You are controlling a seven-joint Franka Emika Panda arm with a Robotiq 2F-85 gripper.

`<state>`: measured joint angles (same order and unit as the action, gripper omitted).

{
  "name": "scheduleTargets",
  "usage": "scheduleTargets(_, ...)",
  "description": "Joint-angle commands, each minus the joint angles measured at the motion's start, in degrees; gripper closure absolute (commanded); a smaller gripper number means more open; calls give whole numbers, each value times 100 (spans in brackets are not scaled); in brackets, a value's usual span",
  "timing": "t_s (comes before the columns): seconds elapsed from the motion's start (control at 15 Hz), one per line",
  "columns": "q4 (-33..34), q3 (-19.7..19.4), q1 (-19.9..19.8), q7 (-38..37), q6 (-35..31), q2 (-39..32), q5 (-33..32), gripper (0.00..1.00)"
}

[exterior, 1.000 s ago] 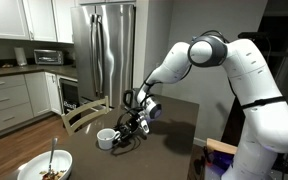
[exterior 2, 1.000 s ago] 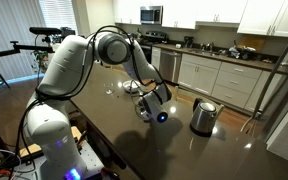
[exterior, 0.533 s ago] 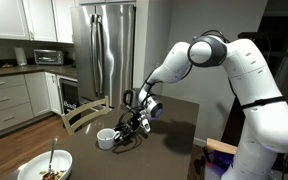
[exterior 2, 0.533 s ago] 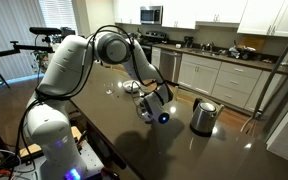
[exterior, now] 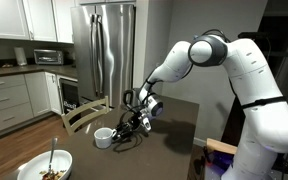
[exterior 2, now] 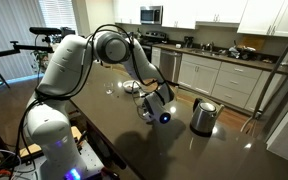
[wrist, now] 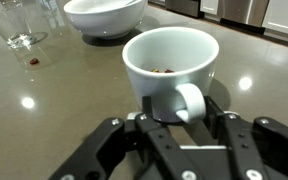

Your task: Pour the cereal in the glass into the bowl then pour the cereal in the mug into the bowl.

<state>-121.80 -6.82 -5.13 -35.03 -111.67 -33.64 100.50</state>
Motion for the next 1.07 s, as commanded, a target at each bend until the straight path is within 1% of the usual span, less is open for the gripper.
scheduleTargets(0.0,-96,-3,-47,-44,11,171,-131,69)
scheduleTargets(0.07,-98,-6,-45,-45,4,177,-133,71)
scheduleTargets(0.13,-99,-9,-48,-43,9,181,-136,71)
scheduleTargets(0.27,-97,-14,-51,-47,8,189,-140,63)
scheduleTargets(0.4,-102,-20,-55,-41,16,194,-145,77)
scheduleTargets(0.47,-107,-24,-56,-37,18,197,-152,90)
scheduleTargets(0.53,-110,-27,-57,-37,20,200,-159,96)
scheduleTargets(0.6,-119,-32,-54,-39,19,208,-175,97)
scheduleTargets(0.67,-127,-34,-50,-47,13,221,-186,93)
scheduleTargets(0.73,-140,-37,-41,-69,-3,236,-204,92)
scheduleTargets(1.0,-221,-49,12,-209,-61,365,-435,93)
